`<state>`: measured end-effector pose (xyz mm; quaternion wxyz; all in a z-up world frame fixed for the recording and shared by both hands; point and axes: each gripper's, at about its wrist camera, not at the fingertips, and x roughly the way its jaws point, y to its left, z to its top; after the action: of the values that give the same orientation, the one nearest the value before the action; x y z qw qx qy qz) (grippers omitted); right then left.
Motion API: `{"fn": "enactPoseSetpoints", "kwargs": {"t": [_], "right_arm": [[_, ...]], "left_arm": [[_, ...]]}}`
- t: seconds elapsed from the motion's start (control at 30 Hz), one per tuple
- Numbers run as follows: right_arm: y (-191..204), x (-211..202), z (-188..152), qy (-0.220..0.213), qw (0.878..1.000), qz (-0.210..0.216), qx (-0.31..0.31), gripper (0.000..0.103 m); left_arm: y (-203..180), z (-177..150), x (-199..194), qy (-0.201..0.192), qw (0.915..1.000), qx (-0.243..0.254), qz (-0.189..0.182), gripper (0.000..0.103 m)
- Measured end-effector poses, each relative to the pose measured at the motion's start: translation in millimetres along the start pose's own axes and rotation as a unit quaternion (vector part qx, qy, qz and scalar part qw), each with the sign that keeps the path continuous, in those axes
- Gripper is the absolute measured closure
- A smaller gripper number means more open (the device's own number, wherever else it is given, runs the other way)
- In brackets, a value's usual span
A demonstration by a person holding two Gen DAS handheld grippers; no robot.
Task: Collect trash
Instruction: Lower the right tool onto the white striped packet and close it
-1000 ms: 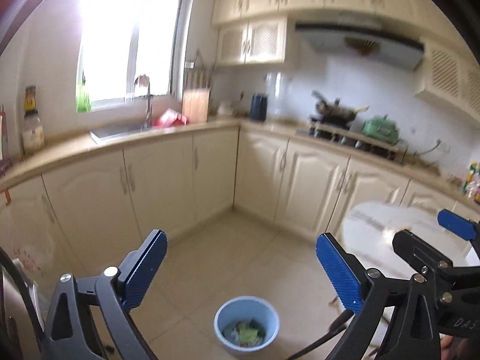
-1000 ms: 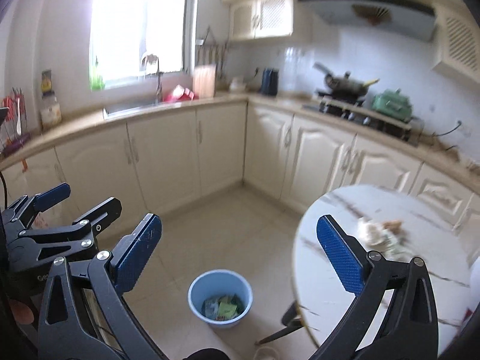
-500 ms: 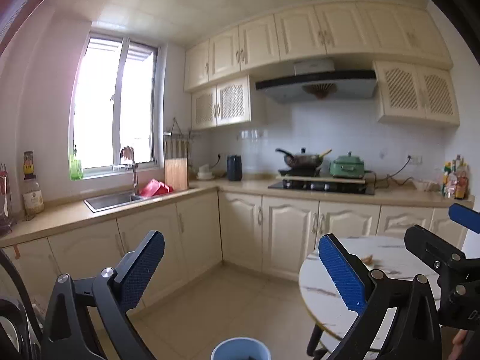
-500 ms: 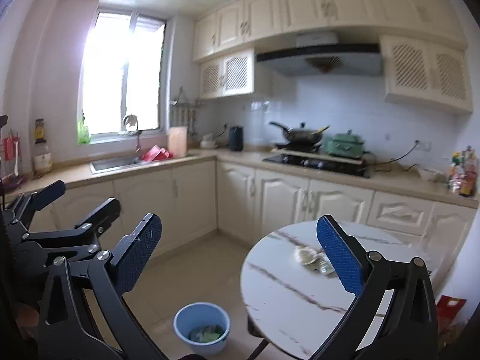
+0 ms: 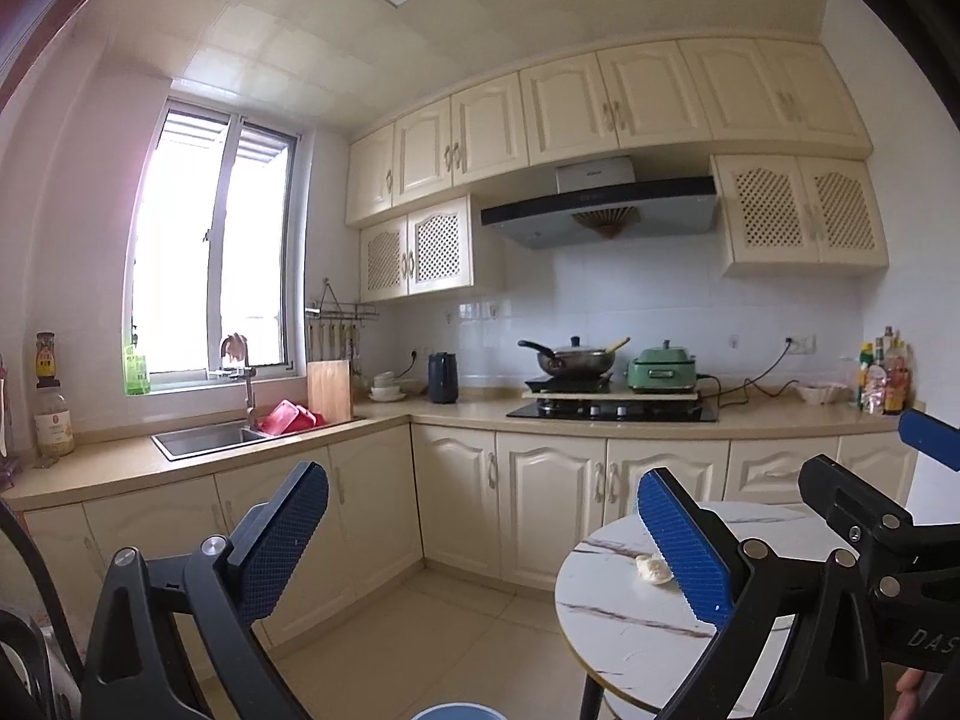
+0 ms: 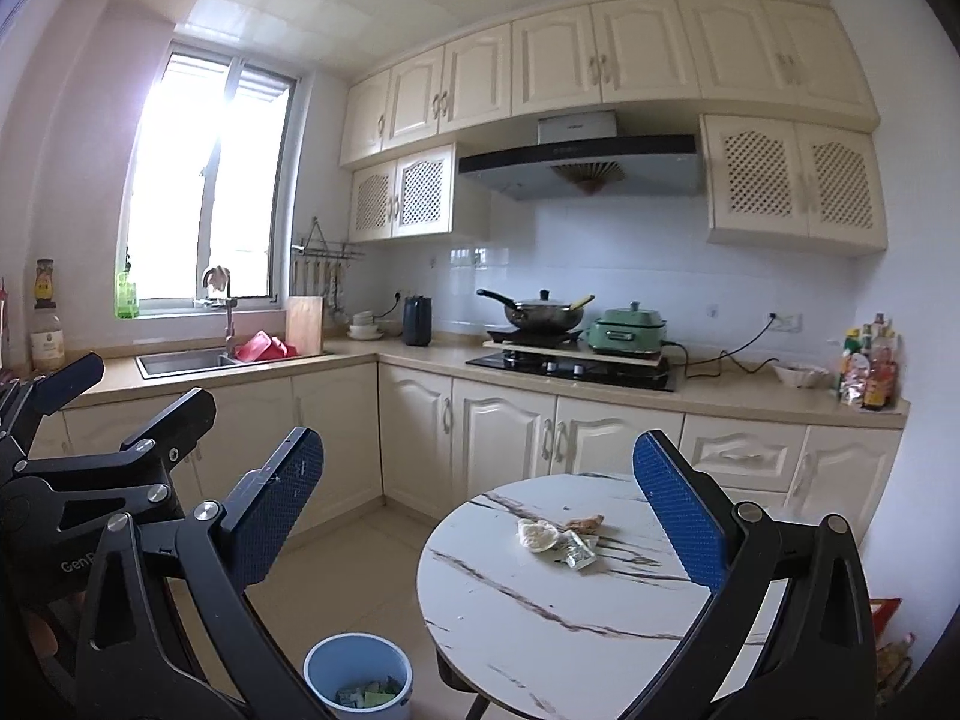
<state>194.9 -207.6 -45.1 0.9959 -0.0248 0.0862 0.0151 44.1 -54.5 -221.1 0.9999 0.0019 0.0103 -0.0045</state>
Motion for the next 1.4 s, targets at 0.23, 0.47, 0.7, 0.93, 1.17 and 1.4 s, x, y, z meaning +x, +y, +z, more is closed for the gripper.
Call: {"fn": "enactPoseSetpoints", "kwargs": {"t": [0.23, 0.47, 0.7, 0.93, 1.17, 1.4], "right_arm": [[-10, -4, -2, -0.007, 1.0, -0.021, 0.001, 0.0], [-22, 5, -8, 0.003, 1.0, -0.028, 0.01, 0.0], [-44, 28, -22, 0.03, 0.998, -0.041, 0.02, 0.0], [-87, 78, -59, 0.107, 0.991, -0.07, 0.049, 0.0], [-148, 152, -119, 0.229, 0.963, -0.099, 0.101, 0.0], [-168, 243, -156, 0.327, 0.939, -0.092, 0.06, 0.0]], "left_arm": [[-5, 7, 14, -0.004, 1.0, 0.006, -0.004, 0.001], [-11, 26, 49, 0.002, 0.9998, 0.016, -0.011, 0.001], [-19, 28, 97, 0.048, 0.9971, 0.029, -0.052, 0.001], [-43, 9, 180, 0.159, 0.9811, 0.044, -0.101, 0.001], [-60, -8, 275, 0.264, 0.9555, 0.045, -0.124, 0.001], [-66, -1, 359, 0.316, 0.9391, 0.037, -0.129, 0.001]]}}
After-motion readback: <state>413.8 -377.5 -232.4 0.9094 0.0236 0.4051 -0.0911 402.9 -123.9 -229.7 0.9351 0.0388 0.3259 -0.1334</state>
